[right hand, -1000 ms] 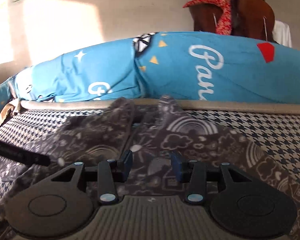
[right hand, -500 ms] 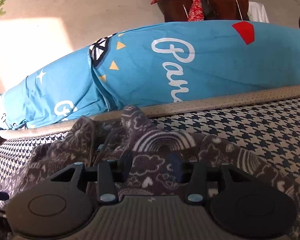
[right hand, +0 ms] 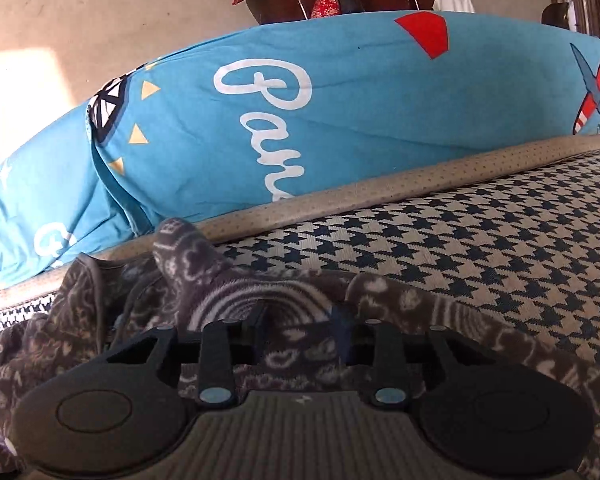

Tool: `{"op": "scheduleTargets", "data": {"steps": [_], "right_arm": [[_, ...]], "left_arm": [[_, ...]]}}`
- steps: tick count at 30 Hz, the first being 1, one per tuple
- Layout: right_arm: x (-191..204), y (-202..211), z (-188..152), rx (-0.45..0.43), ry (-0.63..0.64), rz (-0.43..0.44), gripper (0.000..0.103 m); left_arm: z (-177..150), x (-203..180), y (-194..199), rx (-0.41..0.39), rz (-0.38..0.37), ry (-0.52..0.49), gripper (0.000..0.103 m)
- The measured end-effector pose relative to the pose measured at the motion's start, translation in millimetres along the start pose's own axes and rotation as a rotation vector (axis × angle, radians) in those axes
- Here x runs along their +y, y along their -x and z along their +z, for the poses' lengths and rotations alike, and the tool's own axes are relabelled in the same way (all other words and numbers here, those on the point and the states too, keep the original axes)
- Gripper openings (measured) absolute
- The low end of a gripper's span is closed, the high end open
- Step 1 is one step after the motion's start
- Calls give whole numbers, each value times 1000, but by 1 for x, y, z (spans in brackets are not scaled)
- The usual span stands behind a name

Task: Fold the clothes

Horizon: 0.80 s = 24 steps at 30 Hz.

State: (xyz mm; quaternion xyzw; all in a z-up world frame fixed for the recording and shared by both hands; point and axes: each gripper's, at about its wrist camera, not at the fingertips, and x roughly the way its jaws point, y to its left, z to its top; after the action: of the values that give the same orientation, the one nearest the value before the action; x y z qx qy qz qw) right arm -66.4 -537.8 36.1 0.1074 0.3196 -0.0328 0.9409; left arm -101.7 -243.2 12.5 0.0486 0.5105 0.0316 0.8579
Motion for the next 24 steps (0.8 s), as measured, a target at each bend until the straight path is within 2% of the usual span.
{"op": "scheduleTargets", "data": {"steps": [1,5,11,14,19,24], "right_arm": [[0,0,0,-1,5,-13,22],[-3,2,1,6,-16,-26,18],[-9,23,7,3,-12,51,31],[-16,35,8,9,5,86,34],[-33,49,3,51,-18,139,34],[-37,56,-11,83,-8,191,34]], "left_arm": [[0,5,0,5,-2,22,103],[0,19,0,5,20,49,103],[1,20,5,-16,64,22,103],[3,17,16,-42,37,16,103],[-3,2,38,-65,-83,27,103],[-16,-24,41,-60,-126,-28,103]]}}
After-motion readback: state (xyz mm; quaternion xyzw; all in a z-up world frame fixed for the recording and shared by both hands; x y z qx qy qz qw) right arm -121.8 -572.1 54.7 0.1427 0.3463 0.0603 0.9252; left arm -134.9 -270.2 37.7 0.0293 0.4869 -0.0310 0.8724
